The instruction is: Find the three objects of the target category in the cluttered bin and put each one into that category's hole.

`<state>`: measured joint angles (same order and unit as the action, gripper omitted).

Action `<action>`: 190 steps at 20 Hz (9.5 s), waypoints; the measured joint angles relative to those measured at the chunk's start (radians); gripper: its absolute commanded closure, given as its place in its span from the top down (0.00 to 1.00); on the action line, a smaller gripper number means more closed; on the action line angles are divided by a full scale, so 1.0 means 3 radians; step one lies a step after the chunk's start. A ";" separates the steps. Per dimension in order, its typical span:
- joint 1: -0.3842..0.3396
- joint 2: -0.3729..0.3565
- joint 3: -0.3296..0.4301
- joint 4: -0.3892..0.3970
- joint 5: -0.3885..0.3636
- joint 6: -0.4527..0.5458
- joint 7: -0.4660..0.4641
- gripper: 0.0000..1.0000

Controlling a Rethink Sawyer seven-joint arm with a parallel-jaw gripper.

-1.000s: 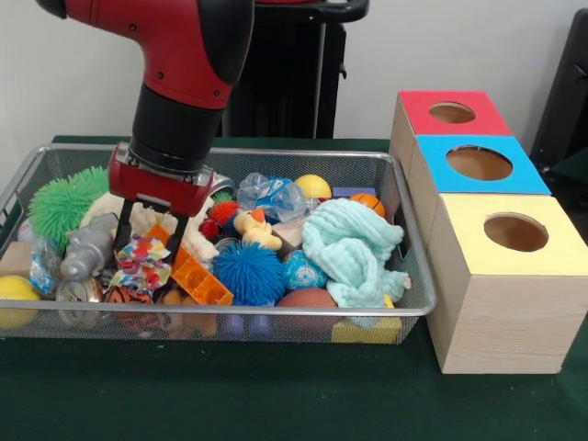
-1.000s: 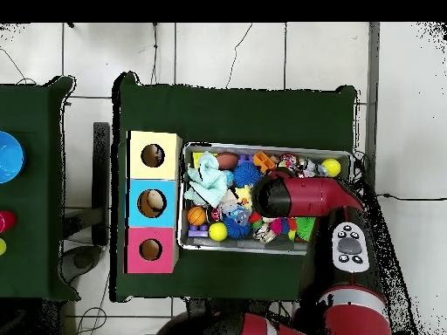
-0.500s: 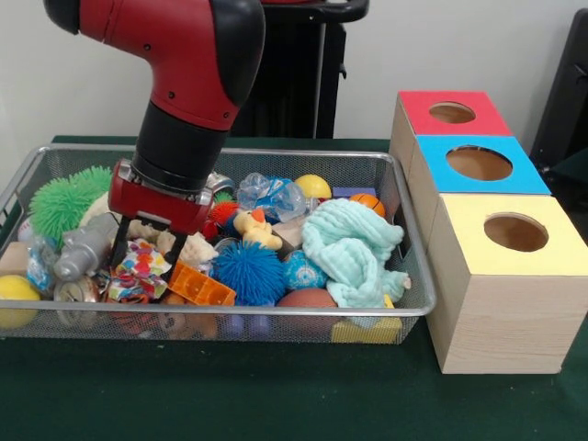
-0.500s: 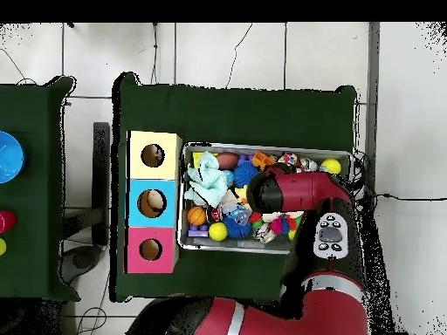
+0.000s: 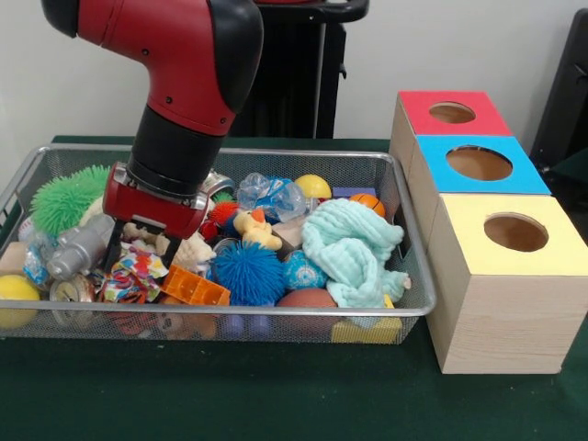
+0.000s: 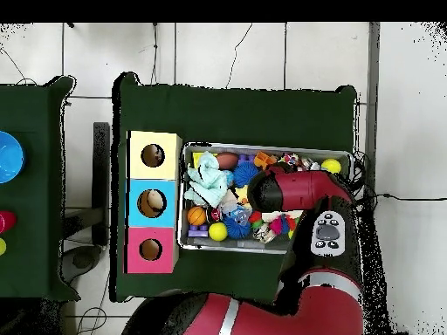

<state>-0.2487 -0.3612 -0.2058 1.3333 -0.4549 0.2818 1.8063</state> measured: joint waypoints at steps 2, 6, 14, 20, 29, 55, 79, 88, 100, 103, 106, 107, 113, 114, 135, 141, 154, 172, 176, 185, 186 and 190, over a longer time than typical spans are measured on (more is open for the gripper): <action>-0.0002 0.0006 -0.0001 -0.0003 0.0000 -0.0009 0.0000 1.00; -0.0001 0.0012 -0.0006 -0.0005 0.0000 -0.0020 0.0000 1.00; 0.0005 0.0039 -0.0027 -0.0005 0.0001 -0.0078 0.0000 1.00; 0.0019 0.0062 -0.0052 -0.0016 0.0031 -0.0103 0.0000 1.00; 0.0040 0.0074 -0.0074 -0.0019 0.0038 -0.0125 0.0000 1.00; 0.0698 -0.0801 -0.0345 0.0537 0.0518 0.0785 0.0001 0.00; 0.0759 -0.1132 0.0042 0.1252 0.1683 0.0198 0.0100 0.00; 0.0092 -0.0938 0.1012 0.1835 0.1960 -0.0704 0.0100 0.00; 0.0154 -0.1249 0.1303 0.2200 0.2487 -0.0310 0.0107 0.00; 0.0237 -0.1353 0.1231 0.2201 0.2572 -0.0128 0.0110 0.00; 0.0329 -0.1452 0.1157 0.2199 0.2647 0.0060 0.0111 0.00; 0.0357 -0.1477 0.1137 0.2200 0.2665 0.0110 0.0111 0.00; 0.0520 -0.1555 0.1086 0.2200 0.2708 0.0368 0.0111 0.00; 0.0546 -0.1560 0.1085 0.2200 0.2714 0.0400 0.0111 0.00; 0.0505 -0.1254 0.1068 0.1717 0.2766 0.0489 0.0111 0.00; 0.0515 -0.1250 0.1017 0.1427 0.2754 0.0506 0.0111 0.00; 0.0557 -0.1189 0.1006 0.1172 0.2752 0.0499 0.0111 0.00; 0.0120 -0.0779 0.1423 0.1186 0.2368 -0.0323 0.0111 0.00; 0.0122 -0.0786 0.1428 0.1187 0.2313 -0.0347 0.0111 0.00; 0.0311 -0.0826 0.1371 0.1204 0.2309 -0.0347 0.0111 0.00; 0.0338 -0.0829 0.1364 0.1209 0.2309 -0.0347 0.0111 0.00; 0.0458 -0.0850 0.1332 0.1258 0.2309 -0.0346 0.0111 0.00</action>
<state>-0.1112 -0.6164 0.1937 1.7107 0.2379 0.1780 1.8396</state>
